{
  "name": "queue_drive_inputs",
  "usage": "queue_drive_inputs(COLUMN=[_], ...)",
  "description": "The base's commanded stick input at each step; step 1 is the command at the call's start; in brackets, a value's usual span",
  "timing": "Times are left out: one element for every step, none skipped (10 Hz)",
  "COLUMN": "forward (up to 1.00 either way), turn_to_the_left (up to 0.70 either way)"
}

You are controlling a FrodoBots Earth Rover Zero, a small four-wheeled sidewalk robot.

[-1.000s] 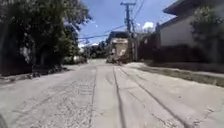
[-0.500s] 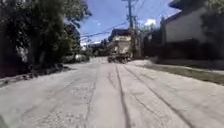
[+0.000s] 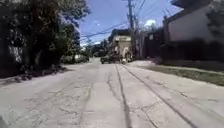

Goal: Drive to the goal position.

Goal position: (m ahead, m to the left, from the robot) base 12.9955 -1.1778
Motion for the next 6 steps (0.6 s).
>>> queue_drive_inputs(forward=[0.85,0.85,0.85,0.85,0.85,0.85], turn_to_the_left=[0.00,0.00,0.00,0.00,0.00,0.00])
